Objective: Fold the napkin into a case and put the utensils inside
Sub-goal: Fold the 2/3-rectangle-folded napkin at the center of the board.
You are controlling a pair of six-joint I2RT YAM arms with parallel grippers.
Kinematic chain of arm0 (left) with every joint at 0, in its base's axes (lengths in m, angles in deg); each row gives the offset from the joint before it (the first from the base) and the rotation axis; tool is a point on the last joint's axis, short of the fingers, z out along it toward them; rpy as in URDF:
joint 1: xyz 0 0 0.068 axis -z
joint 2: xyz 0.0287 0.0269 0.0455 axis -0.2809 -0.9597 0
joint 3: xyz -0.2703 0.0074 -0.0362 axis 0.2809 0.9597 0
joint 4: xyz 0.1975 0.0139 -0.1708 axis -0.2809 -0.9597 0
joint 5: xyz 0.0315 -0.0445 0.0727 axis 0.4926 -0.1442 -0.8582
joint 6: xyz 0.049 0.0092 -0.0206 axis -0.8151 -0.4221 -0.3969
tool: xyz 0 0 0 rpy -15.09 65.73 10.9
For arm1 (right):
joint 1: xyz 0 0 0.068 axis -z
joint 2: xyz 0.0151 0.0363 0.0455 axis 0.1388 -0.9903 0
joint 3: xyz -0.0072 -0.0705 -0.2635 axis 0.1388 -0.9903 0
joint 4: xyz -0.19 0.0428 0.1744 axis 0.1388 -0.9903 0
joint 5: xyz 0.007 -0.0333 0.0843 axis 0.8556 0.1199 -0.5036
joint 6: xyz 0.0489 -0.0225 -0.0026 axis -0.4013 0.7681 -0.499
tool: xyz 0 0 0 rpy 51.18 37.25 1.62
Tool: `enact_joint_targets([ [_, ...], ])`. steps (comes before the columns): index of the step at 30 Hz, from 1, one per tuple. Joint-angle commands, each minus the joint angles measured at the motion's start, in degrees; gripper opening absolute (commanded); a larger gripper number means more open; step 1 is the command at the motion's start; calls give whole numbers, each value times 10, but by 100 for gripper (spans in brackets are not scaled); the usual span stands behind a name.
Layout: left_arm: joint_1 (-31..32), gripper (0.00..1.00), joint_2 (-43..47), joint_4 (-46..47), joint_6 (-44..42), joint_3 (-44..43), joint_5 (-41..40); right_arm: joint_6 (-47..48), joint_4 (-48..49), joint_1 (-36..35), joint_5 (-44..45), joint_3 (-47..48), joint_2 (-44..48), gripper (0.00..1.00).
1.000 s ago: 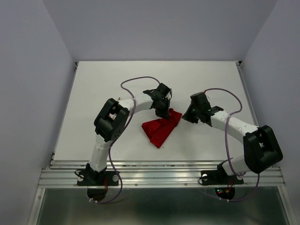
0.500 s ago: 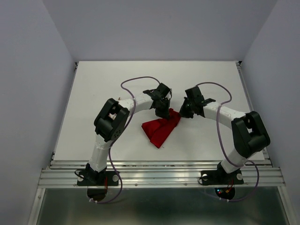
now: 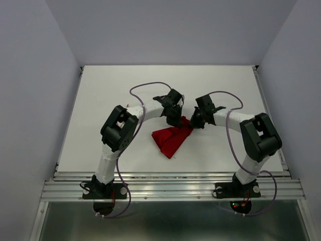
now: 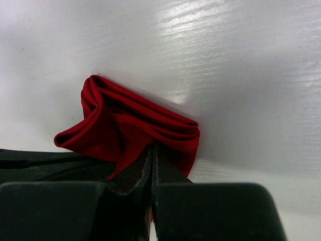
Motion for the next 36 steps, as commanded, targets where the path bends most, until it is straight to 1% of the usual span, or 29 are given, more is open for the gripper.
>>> enact_joint_targets([
  [1,0,22,27,19,-9,-13,17,-13,-5,0,26,3,-10,1],
  [2,1,25,31,23,-8,-7,21,-14,-5,0,26,2,-11,1],
  [3,0,34,34,30,-7,-5,22,-15,-5,0,26,2,-12,1],
  [4,1,39,37,34,-5,-3,24,-15,-5,0,26,1,-13,1],
  [6,0,46,40,45,-5,3,31,-15,-5,0,27,2,-14,1],
  [7,1,52,43,49,-5,5,35,-14,-4,0,27,2,-14,1],
  [9,0,56,46,63,-1,12,42,-14,-5,0,27,4,-14,1],
  [13,2,56,52,83,4,20,59,-15,-5,0,27,5,-15,1],
  [17,2,47,51,92,6,21,66,-16,-5,0,27,6,-17,1],
  [18,3,43,52,94,7,22,70,-16,-4,0,27,6,-18,1],
  [28,6,41,49,122,30,33,106,-19,-5,0,27,11,-20,1],
  [36,7,39,37,147,71,53,126,-20,-3,0,26,12,-21,1],
])
